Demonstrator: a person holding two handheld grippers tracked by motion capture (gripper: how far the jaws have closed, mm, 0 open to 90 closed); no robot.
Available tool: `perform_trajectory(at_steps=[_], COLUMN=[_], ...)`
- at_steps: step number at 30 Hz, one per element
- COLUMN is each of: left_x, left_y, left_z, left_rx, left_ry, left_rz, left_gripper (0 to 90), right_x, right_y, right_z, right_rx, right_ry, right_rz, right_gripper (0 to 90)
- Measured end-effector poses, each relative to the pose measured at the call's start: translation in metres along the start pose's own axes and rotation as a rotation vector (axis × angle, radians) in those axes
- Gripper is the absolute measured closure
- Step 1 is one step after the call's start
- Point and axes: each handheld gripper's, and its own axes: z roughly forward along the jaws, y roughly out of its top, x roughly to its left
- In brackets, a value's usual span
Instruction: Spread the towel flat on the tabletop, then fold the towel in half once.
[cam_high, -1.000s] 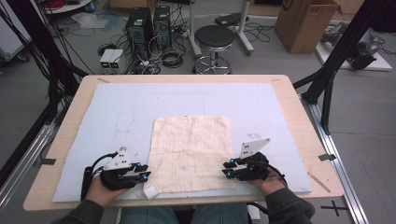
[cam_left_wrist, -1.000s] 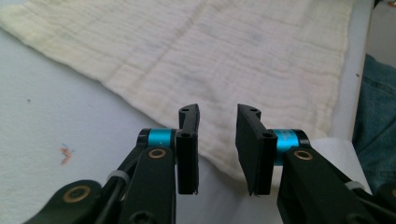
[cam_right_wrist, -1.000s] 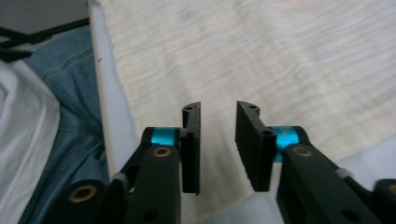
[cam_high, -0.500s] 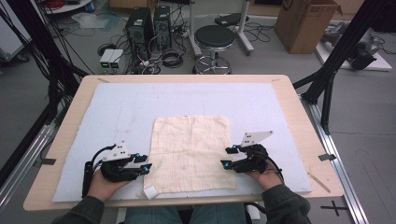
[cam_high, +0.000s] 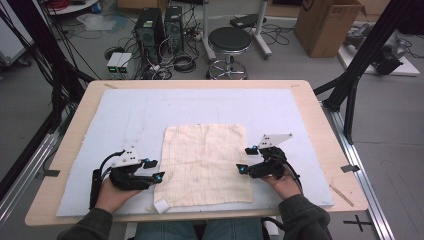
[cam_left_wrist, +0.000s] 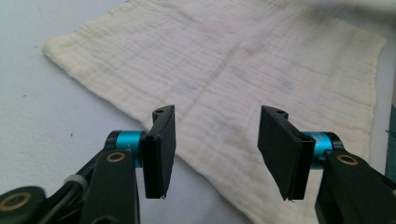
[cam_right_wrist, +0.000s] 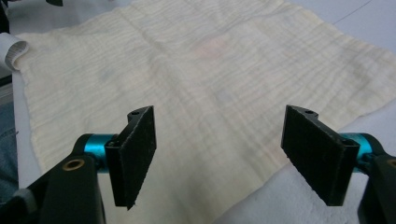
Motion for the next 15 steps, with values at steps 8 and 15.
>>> perform_trajectory(at_steps=[8, 15], left_x=[-0.0002, 0.0005], left_y=[0.0003, 0.0001], left_z=[-0.0009, 0.0000], left_rx=[0.012, 0.015], left_ry=[0.003, 0.000], left_rz=[0.008, 0.004], left_gripper=[43.7, 42.8], right_x=[-0.0011, 0.0003], right_y=[0.0013, 0.0018], right_z=[-0.0004, 0.0012], right_rx=[-0.014, -0.009], right_ry=[-0.003, 0.005], right_rz=[0.009, 0.008], right_gripper=[22.8, 22.2])
